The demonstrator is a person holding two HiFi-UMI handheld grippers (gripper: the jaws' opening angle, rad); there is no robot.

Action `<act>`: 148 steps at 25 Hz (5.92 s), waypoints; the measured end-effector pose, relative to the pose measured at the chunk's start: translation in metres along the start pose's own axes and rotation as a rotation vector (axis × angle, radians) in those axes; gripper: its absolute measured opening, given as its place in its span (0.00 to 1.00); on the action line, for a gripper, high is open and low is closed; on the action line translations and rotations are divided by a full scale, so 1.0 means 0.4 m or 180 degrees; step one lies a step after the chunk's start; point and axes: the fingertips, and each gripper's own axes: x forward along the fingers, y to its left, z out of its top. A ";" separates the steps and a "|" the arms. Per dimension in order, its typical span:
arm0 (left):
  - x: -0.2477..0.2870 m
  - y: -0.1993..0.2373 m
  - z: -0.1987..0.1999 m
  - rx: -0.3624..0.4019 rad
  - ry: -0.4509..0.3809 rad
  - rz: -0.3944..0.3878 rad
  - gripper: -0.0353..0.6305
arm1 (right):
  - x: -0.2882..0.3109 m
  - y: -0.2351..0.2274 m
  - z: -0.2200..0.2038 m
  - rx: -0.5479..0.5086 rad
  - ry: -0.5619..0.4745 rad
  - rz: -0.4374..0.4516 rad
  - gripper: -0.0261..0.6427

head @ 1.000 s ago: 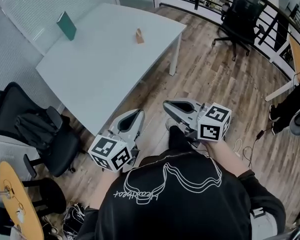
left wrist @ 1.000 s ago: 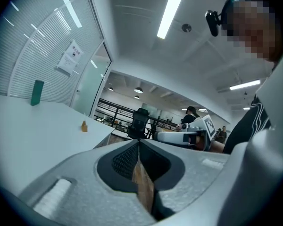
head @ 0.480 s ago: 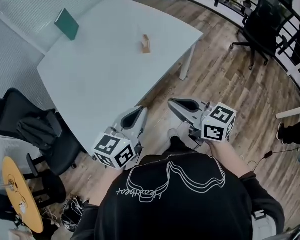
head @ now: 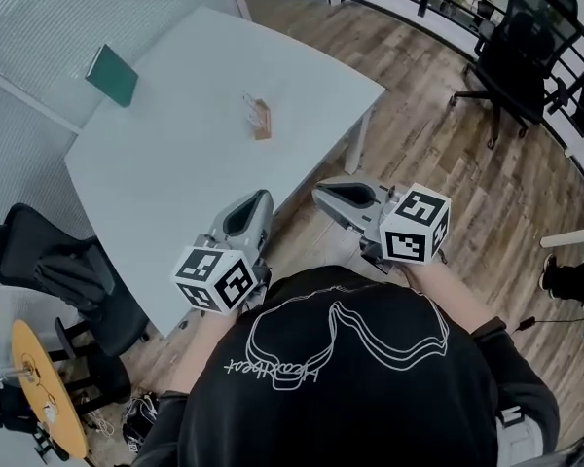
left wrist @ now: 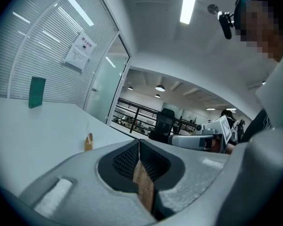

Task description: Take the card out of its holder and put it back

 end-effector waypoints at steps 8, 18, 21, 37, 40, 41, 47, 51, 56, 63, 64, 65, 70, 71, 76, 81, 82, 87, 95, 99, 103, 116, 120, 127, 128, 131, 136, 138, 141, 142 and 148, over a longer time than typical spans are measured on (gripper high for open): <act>0.124 0.095 0.022 -0.0059 0.0067 0.0050 0.07 | 0.049 -0.128 0.015 0.0049 0.0138 -0.0059 0.05; 0.294 0.299 0.018 -0.0200 0.0142 0.0230 0.07 | 0.157 -0.339 0.021 0.0358 0.0276 -0.0190 0.05; 0.333 0.354 0.004 -0.0226 0.0215 0.0296 0.08 | 0.191 -0.389 0.013 0.0467 0.0260 -0.0190 0.05; 0.480 0.587 -0.061 -0.0299 0.0363 0.0795 0.27 | 0.258 -0.537 -0.098 0.0845 0.0412 -0.0339 0.05; 0.502 0.619 -0.067 -0.0284 0.0342 0.0928 0.27 | 0.255 -0.548 -0.120 0.0917 0.0444 -0.0376 0.05; 0.508 0.628 -0.069 -0.0285 0.0334 0.0971 0.27 | 0.253 -0.549 -0.127 0.0939 0.0459 -0.0382 0.05; 0.546 0.649 -0.082 -0.0264 0.0335 0.1124 0.24 | 0.249 -0.560 -0.162 0.1042 0.0529 -0.0383 0.05; 0.557 0.657 -0.090 -0.0198 0.0350 0.1247 0.16 | 0.252 -0.565 -0.171 0.1074 0.0543 -0.0368 0.05; 0.557 0.659 -0.091 -0.0158 0.0331 0.1359 0.11 | 0.254 -0.574 -0.176 0.1050 0.0563 -0.0390 0.05; 0.554 0.656 -0.088 -0.0174 0.0316 0.1477 0.09 | 0.254 -0.570 -0.182 0.1066 0.0560 -0.0376 0.05; 0.556 0.655 -0.088 -0.0173 0.0320 0.1484 0.09 | 0.253 -0.570 -0.182 0.1068 0.0557 -0.0377 0.05; 0.557 0.654 -0.087 -0.0174 0.0323 0.1493 0.09 | 0.251 -0.570 -0.182 0.1069 0.0554 -0.0379 0.05; 0.553 0.657 -0.074 -0.0247 0.0272 0.1534 0.09 | 0.245 -0.571 -0.181 0.1075 0.0539 -0.0381 0.05; 0.551 0.656 -0.069 -0.0257 0.0260 0.1539 0.09 | 0.242 -0.568 -0.181 0.1071 0.0538 -0.0375 0.05; 0.536 0.640 -0.042 -0.0258 0.0185 0.1552 0.09 | 0.221 -0.554 -0.180 0.1062 0.0524 -0.0375 0.05; 0.525 0.631 -0.013 -0.0286 0.0074 0.1523 0.09 | 0.199 -0.549 -0.165 0.1015 0.0473 -0.0405 0.05; 0.520 0.629 -0.006 -0.0282 0.0052 0.1520 0.09 | 0.193 -0.547 -0.162 0.1003 0.0463 -0.0419 0.05; 0.492 0.616 0.023 -0.0250 -0.0069 0.1500 0.09 | 0.163 -0.530 -0.156 0.0965 0.0416 -0.0483 0.05; 0.447 0.539 0.092 -0.0046 -0.0307 0.1303 0.09 | 0.112 -0.474 -0.131 0.0857 0.0349 -0.0526 0.05; 0.406 0.487 0.105 0.0001 -0.0342 0.1182 0.09 | 0.090 -0.448 -0.100 0.0783 0.0250 -0.0535 0.05; 0.359 0.426 0.111 -0.0106 -0.0346 0.0968 0.09 | 0.068 -0.410 -0.055 0.0693 0.0130 -0.0479 0.05; 0.167 0.193 0.057 -0.0237 -0.0131 0.0166 0.09 | 0.033 -0.242 0.012 0.0309 -0.0045 -0.0239 0.05; 0.117 0.148 0.016 -0.0232 -0.0017 0.0036 0.09 | 0.033 -0.192 0.009 0.0263 -0.0061 -0.0166 0.05; 0.055 0.116 -0.030 -0.0189 0.0045 0.0025 0.09 | 0.026 -0.148 -0.035 0.0296 0.0014 -0.0183 0.05; 0.049 0.121 -0.033 -0.0200 0.0039 0.0033 0.09 | 0.030 -0.145 -0.043 0.0301 0.0037 -0.0186 0.05; 0.051 0.144 -0.032 -0.0256 0.0025 0.0042 0.09 | 0.046 -0.151 -0.049 0.0284 0.0092 -0.0169 0.05; 0.069 0.152 -0.006 -0.0296 -0.0023 0.0049 0.09 | 0.052 -0.166 -0.028 0.0236 0.0132 -0.0175 0.05; 0.065 0.144 -0.001 -0.0265 -0.0024 0.0029 0.09 | 0.052 -0.162 -0.029 0.0223 0.0123 -0.0189 0.05; 0.082 0.156 0.010 -0.0236 -0.0005 0.0025 0.09 | 0.067 -0.182 -0.025 0.0257 0.0101 -0.0204 0.05; 0.091 0.163 0.017 -0.0228 -0.0005 0.0040 0.09 | 0.070 -0.192 -0.022 0.0274 0.0095 -0.0215 0.05; 0.133 0.218 0.072 -0.0328 -0.0115 0.0125 0.09 | 0.084 -0.238 -0.014 0.0360 0.0097 -0.0263 0.05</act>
